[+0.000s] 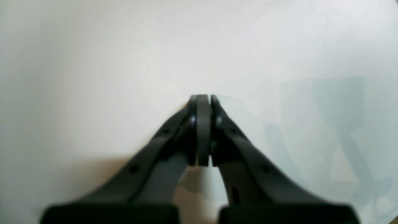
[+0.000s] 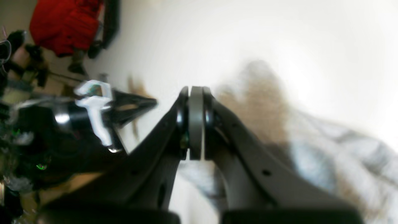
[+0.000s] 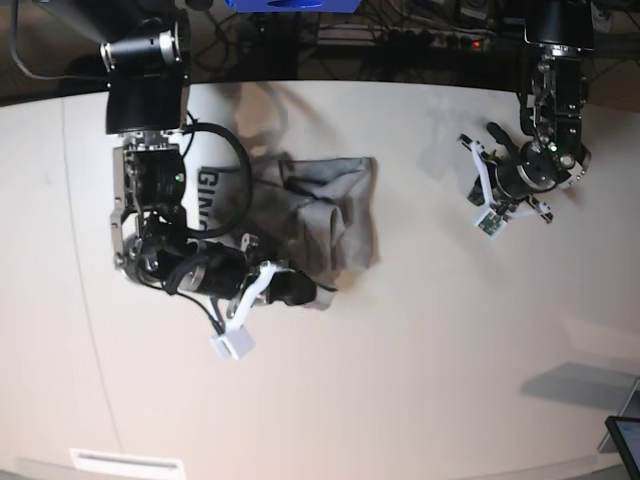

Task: Fold the T-shirt properly
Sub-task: 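Release the left gripper and press the bundle's end inward with the right gripper, then tuck and flatten the bundle's loose end with the right gripper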

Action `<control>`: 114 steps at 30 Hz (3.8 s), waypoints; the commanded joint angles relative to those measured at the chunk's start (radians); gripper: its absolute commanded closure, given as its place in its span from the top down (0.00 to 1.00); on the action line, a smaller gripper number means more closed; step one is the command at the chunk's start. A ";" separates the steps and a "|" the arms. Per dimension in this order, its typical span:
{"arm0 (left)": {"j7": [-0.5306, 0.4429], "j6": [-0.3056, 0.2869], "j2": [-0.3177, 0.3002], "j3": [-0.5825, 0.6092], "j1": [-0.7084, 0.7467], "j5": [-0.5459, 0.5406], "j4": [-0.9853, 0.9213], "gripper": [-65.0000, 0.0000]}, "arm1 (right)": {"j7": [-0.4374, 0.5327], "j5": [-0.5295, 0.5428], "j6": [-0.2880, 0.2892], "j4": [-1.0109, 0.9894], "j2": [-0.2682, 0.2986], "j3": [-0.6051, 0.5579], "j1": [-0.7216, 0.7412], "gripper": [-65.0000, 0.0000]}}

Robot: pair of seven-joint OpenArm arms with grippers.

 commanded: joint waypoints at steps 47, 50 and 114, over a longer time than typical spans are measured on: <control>0.003 -0.009 0.024 -0.004 -0.032 -0.005 -0.028 0.00 | -0.139 0.024 -0.162 0.246 -0.051 -0.006 -0.182 0.00; 0.003 -0.009 0.024 -0.001 -0.041 -0.005 -0.028 0.00 | -0.130 0.021 -0.180 0.243 -0.049 -0.008 -0.196 0.00; 0.003 -0.009 0.026 -0.002 -0.056 -0.005 -0.029 0.00 | 0.160 0.018 -0.347 -0.221 0.090 -0.330 -0.039 0.00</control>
